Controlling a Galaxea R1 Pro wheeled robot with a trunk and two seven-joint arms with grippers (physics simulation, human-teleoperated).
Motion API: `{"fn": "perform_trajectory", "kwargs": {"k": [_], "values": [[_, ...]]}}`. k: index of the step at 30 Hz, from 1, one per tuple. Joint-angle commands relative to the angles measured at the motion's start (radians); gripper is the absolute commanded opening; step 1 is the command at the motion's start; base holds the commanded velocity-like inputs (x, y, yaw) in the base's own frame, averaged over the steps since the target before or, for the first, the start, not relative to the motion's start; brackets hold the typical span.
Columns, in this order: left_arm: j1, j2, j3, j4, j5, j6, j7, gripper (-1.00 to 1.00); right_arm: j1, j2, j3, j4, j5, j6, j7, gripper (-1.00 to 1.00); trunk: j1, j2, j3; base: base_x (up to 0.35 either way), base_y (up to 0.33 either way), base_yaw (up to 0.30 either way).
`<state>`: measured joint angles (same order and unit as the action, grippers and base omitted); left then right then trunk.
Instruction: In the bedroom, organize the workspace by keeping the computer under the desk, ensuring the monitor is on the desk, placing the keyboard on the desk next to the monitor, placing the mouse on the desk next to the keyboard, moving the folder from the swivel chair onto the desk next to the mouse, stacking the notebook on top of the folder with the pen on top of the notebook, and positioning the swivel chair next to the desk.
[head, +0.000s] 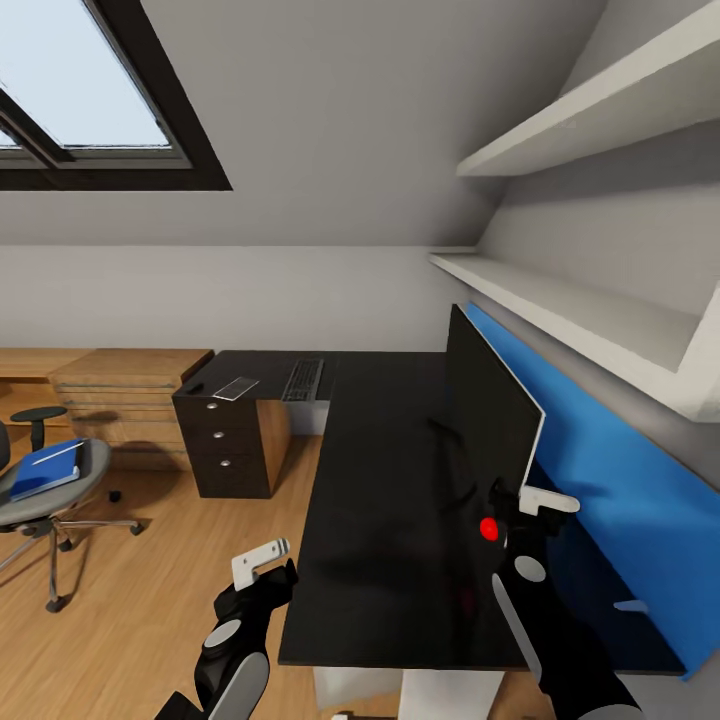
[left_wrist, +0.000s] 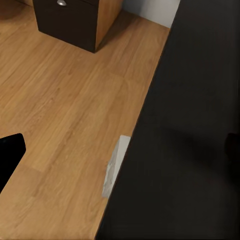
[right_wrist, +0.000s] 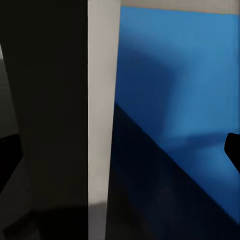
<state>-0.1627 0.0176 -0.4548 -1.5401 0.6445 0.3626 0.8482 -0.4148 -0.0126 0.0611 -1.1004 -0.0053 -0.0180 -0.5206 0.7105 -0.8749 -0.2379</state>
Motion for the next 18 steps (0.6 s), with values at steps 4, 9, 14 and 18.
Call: {"fn": "perform_trajectory", "kwargs": {"k": [4,9,14,18], "values": [[-0.001,0.001,-0.002,-0.001,0.004,0.004,0.008,1.0,-0.001,-0.001,0.003,0.001,-0.001,-0.002,-0.007,1.0,0.0,-0.001,-0.001,0.0,-0.024,0.0],[-0.001,0.001,-0.002,-0.001,0.004,0.004,0.008,1.0,-0.001,-0.001,0.003,0.001,-0.001,-0.002,-0.007,1.0,0.0,-0.001,-0.001,0.0,-0.003,0.0],[-0.001,0.001,-0.002,-0.001,0.004,0.003,0.009,1.0,-0.001,-0.001,0.003,0.001,-0.001,-0.002,-0.007,1.0,0.0,-0.001,-0.001,-0.042,-0.108,0.0],[-0.001,0.002,-0.002,-0.001,0.004,0.003,0.009,1.0,-0.001,-0.001,0.003,0.001,-0.001,-0.002,-0.007,1.0,0.0,-0.001,-0.001,-0.012,-0.03,0.0]]}}
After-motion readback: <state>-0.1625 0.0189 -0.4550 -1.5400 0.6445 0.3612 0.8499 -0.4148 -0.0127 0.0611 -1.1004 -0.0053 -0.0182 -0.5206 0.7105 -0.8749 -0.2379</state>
